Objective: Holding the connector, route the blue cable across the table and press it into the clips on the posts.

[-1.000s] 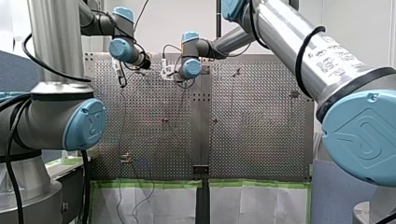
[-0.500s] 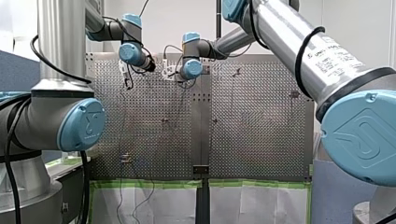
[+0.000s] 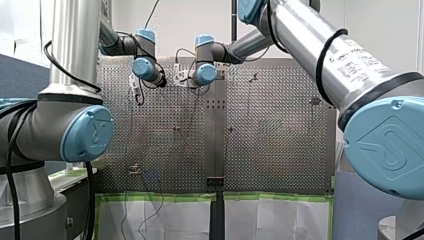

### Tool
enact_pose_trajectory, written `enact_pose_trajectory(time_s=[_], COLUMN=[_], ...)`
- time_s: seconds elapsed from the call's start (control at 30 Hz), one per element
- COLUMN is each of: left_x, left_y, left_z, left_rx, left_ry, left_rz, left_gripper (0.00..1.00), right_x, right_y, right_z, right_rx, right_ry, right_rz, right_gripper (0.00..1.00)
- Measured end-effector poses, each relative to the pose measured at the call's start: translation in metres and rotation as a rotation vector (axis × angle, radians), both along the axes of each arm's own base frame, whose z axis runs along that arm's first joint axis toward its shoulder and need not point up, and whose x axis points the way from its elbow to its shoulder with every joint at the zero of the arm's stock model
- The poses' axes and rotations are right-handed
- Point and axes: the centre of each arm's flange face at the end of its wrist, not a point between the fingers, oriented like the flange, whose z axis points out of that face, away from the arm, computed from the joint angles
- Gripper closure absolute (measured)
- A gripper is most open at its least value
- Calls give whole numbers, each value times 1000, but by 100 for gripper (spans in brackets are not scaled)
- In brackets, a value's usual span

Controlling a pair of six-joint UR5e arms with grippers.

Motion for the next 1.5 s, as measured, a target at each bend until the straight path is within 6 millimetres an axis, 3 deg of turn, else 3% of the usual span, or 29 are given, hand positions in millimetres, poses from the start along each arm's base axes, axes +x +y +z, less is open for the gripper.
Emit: enact_pose_trajectory(time_s=[0.27, 0.33, 0.37, 0.43, 0.47, 0.53, 0.57, 0.63, 0.97, 1.5], left_x=[8, 8, 8, 8, 7, 7, 7, 6, -4, -49], left_y=[3, 4, 5, 5, 4, 4, 4, 4, 2, -3], left_z=[-11, -11, -11, -11, -11, -11, -11, -11, -17, -16], left_rx=[12, 16, 19, 26, 32, 44, 52, 62, 95, 54], left_ry=[11, 10, 9, 9, 8, 8, 8, 11, 67, 25], left_rz=[26, 38, 46, 56, 61, 66, 71, 80, 135, 133], left_gripper=[0, 45, 45, 63, 63, 76, 76, 100, 100, 100], right_x=[0, 0, 0, 0, 0, 0, 0, 0, -1, -12], right_y=[0, 0, 0, 0, 0, 0, 0, 0, 1, 9], right_z=[0, 0, 0, -1, -1, -1, -1, -1, -9, -58], right_rx=[0, 1, 1, 2, 2, 2, 2, 4, 18, 88], right_ry=[0, 0, 0, 1, 1, 1, 1, 1, 11, 84], right_rz=[1, 0, 1, 0, 0, 0, 0, 0, -2, -6], right_gripper=[100, 100, 100, 100, 100, 100, 100, 100, 100, 100])
